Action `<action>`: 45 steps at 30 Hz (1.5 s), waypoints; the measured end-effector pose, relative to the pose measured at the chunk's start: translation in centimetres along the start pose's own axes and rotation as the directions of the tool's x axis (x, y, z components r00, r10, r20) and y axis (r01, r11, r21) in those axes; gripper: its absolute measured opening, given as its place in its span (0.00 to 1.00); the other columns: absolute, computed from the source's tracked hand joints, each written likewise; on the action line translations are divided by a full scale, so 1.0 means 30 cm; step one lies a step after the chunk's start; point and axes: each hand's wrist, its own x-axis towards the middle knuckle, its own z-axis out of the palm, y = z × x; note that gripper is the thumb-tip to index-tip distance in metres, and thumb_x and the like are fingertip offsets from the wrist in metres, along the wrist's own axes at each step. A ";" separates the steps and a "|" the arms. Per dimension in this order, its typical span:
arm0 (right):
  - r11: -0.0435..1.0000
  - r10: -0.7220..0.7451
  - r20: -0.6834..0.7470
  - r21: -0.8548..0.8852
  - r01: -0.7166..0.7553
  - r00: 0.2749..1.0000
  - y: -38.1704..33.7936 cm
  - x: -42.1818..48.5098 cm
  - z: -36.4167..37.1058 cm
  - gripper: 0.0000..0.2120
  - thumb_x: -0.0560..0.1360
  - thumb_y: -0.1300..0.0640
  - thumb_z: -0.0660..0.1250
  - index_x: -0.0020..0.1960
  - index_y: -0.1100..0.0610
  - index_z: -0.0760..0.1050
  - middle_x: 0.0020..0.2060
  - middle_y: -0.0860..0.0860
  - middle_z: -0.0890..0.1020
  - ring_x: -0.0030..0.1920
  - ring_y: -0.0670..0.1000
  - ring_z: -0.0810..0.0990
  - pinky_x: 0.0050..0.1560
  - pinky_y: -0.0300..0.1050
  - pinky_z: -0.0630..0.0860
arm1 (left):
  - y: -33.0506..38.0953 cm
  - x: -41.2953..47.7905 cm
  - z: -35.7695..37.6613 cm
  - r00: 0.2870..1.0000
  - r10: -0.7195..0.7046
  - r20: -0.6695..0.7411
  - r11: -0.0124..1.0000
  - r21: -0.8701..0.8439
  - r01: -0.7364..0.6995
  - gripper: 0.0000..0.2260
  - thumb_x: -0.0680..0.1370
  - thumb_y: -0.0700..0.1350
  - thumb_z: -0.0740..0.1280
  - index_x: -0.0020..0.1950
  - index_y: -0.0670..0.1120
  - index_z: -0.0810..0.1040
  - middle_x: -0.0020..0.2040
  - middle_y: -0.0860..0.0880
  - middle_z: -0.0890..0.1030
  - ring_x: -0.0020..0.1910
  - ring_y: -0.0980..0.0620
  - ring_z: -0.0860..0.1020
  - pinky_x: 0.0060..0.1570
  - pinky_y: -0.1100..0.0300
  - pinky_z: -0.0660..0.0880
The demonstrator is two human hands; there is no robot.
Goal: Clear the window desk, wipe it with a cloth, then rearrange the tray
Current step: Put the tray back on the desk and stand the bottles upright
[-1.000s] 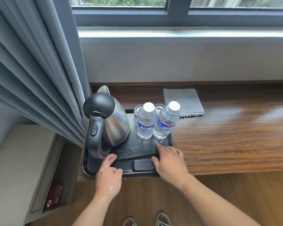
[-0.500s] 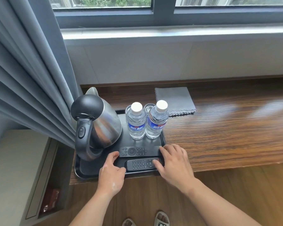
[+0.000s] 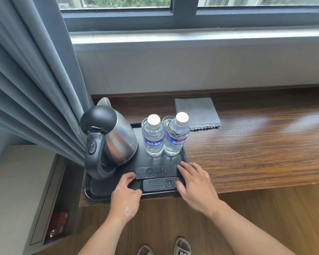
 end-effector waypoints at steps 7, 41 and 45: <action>0.999 -0.026 -0.002 0.047 0.026 1.000 0.020 -0.017 0.011 0.36 0.76 0.37 0.45 0.81 0.48 0.58 0.81 0.42 0.57 0.80 0.47 0.53 0.78 0.48 0.54 | -0.006 -0.012 0.002 1.000 -0.002 -0.011 1.000 0.000 0.002 0.24 0.74 0.33 0.68 0.68 0.50 0.74 0.62 0.53 0.83 0.48 0.70 0.79 0.58 0.61 0.68; 0.926 -0.094 -0.019 0.367 0.095 0.995 -0.002 -0.164 -0.162 0.34 0.81 0.38 0.59 0.82 0.49 0.54 0.81 0.47 0.58 0.80 0.47 0.54 0.80 0.45 0.53 | 0.065 -0.280 -0.229 0.980 0.169 -0.105 0.829 0.552 -0.084 0.34 0.79 0.67 0.61 0.81 0.54 0.60 0.79 0.52 0.68 0.77 0.49 0.67 0.74 0.50 0.68; 0.959 -0.108 0.026 0.265 0.097 0.994 0.004 -0.178 -0.122 0.44 0.73 0.26 0.57 0.82 0.44 0.50 0.82 0.46 0.52 0.81 0.49 0.49 0.80 0.50 0.53 | 0.014 -0.261 -0.282 0.950 0.291 -0.112 0.709 0.692 -0.135 0.41 0.74 0.76 0.53 0.79 0.51 0.66 0.76 0.51 0.71 0.75 0.49 0.66 0.73 0.49 0.66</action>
